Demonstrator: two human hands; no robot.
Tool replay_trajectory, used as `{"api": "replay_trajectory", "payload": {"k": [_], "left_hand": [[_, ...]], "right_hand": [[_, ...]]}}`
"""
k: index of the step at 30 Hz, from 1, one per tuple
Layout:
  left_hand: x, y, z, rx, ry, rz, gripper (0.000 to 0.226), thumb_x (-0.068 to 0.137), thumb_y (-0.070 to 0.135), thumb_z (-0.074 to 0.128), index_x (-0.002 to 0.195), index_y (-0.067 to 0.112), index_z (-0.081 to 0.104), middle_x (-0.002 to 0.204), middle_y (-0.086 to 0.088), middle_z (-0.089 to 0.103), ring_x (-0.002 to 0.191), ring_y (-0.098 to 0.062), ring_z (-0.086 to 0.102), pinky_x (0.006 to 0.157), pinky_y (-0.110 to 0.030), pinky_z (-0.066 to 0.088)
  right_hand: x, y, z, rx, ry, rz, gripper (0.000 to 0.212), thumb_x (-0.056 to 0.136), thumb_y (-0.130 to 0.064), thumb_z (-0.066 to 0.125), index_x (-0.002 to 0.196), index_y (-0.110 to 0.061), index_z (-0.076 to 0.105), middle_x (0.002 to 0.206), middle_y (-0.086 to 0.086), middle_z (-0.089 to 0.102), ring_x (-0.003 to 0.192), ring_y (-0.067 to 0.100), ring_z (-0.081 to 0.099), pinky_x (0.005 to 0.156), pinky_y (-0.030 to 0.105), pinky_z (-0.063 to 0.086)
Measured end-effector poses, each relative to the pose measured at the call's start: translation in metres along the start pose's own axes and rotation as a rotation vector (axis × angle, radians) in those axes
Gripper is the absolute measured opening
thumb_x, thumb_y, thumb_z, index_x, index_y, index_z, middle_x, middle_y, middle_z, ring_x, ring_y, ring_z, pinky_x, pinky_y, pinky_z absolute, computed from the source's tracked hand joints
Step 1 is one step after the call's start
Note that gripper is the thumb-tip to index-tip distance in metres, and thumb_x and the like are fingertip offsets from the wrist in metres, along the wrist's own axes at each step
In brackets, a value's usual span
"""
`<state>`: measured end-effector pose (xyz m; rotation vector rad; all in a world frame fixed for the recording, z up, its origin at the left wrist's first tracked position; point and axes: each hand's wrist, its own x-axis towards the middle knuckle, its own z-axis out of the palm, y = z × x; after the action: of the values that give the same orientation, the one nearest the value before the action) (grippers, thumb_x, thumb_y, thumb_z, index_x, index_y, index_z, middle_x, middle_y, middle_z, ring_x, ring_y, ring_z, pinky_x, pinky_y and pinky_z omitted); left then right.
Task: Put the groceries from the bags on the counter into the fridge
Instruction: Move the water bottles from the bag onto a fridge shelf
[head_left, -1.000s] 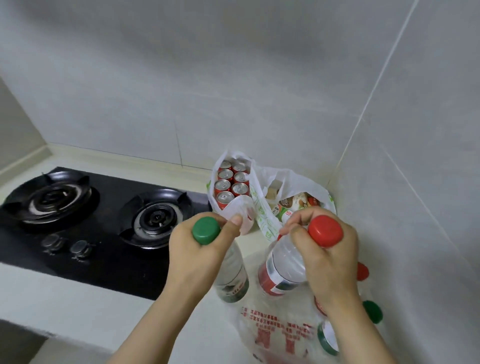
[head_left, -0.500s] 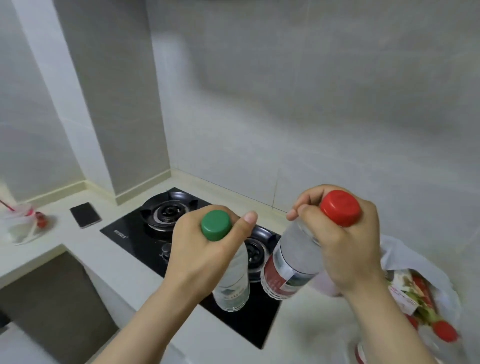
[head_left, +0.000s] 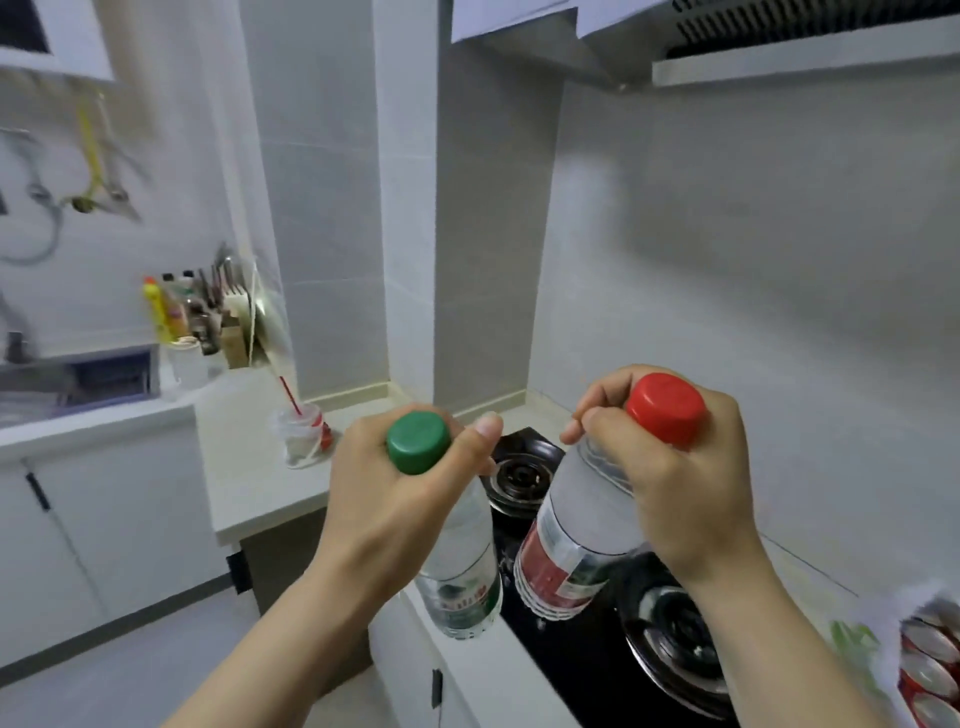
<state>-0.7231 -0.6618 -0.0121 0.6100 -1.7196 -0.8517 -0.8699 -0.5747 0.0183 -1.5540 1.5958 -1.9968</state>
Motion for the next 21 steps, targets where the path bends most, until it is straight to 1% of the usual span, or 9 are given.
{"api": "replay_trajectory", "payload": {"k": [3,5,9,11,13,15,18,19,21], "left_hand": [[0.004,-0.002,-0.025,0.072,0.106,0.006,0.041,0.075,0.055,0.058,0.057,0.020,0.068,0.062,0.004,0.069,0.062,-0.007,0.064,0.055,-0.011,0.044],[0.006,-0.002,-0.041,0.124,0.169,-0.007,0.041,0.074,0.056,0.058,0.058,0.020,0.069,0.064,0.007,0.071,0.064,-0.005,0.065,0.056,-0.010,0.045],[0.012,0.007,-0.072,0.248,0.338,-0.001,0.041,0.072,0.056,0.059,0.058,0.018,0.068,0.062,0.008,0.070,0.062,-0.004,0.064,0.054,-0.006,0.042],[0.011,0.015,-0.084,0.320,0.421,0.000,0.040,0.073,0.054,0.062,0.058,0.017,0.068,0.062,0.008,0.069,0.062,-0.004,0.063,0.056,-0.005,0.041],[0.006,0.022,-0.097,0.381,0.509,-0.013,0.035,0.074,0.046,0.067,0.059,0.015,0.069,0.061,0.007,0.070,0.062,-0.005,0.064,0.058,-0.005,0.042],[-0.003,0.031,-0.108,0.439,0.576,-0.025,0.030,0.076,0.039,0.066,0.060,0.014,0.069,0.061,0.006,0.070,0.062,-0.005,0.064,0.059,-0.005,0.042],[-0.026,0.043,-0.125,0.534,0.685,-0.046,0.031,0.077,0.039,0.065,0.058,0.014,0.070,0.060,0.005,0.070,0.059,-0.004,0.063,0.057,-0.006,0.041],[-0.035,0.048,-0.130,0.550,0.723,-0.060,0.032,0.077,0.039,0.065,0.058,0.014,0.070,0.060,0.005,0.070,0.059,-0.004,0.064,0.058,-0.006,0.042],[-0.052,0.058,-0.140,0.594,0.787,-0.085,0.032,0.076,0.040,0.066,0.059,0.012,0.069,0.060,0.003,0.071,0.058,-0.005,0.064,0.058,-0.007,0.042]], "right_hand": [[0.016,0.007,0.029,0.054,-0.107,-0.020,0.009,0.067,-0.011,0.060,0.060,-0.015,0.064,0.062,0.004,0.067,0.065,0.018,0.065,0.066,0.032,0.051],[0.027,0.010,0.049,0.106,-0.187,-0.043,0.009,0.066,-0.011,0.060,0.059,-0.016,0.064,0.062,0.004,0.067,0.065,0.018,0.065,0.065,0.029,0.051],[0.048,0.008,0.093,0.252,-0.345,-0.105,0.012,0.067,-0.010,0.060,0.059,-0.019,0.064,0.061,0.002,0.067,0.062,0.017,0.064,0.060,0.019,0.049],[0.055,0.004,0.112,0.312,-0.422,-0.142,0.012,0.067,-0.012,0.061,0.061,-0.021,0.065,0.061,0.000,0.067,0.062,0.015,0.064,0.059,0.018,0.050],[0.059,0.002,0.131,0.366,-0.488,-0.174,0.009,0.068,-0.014,0.061,0.064,-0.021,0.065,0.062,-0.001,0.067,0.063,0.016,0.065,0.060,0.020,0.052],[0.058,-0.001,0.149,0.432,-0.546,-0.196,0.007,0.068,-0.015,0.061,0.066,-0.020,0.066,0.064,-0.002,0.068,0.064,0.016,0.066,0.061,0.018,0.052],[0.047,-0.007,0.176,0.524,-0.636,-0.228,0.004,0.066,-0.024,0.063,0.066,-0.021,0.066,0.065,-0.003,0.068,0.067,0.017,0.067,0.063,0.020,0.052],[0.041,-0.011,0.185,0.561,-0.672,-0.223,0.004,0.066,-0.023,0.063,0.065,-0.022,0.066,0.065,-0.003,0.068,0.067,0.017,0.067,0.064,0.021,0.053],[0.026,-0.021,0.200,0.637,-0.745,-0.203,0.007,0.067,-0.016,0.062,0.065,-0.021,0.066,0.065,-0.001,0.068,0.066,0.017,0.067,0.063,0.022,0.054]]}}
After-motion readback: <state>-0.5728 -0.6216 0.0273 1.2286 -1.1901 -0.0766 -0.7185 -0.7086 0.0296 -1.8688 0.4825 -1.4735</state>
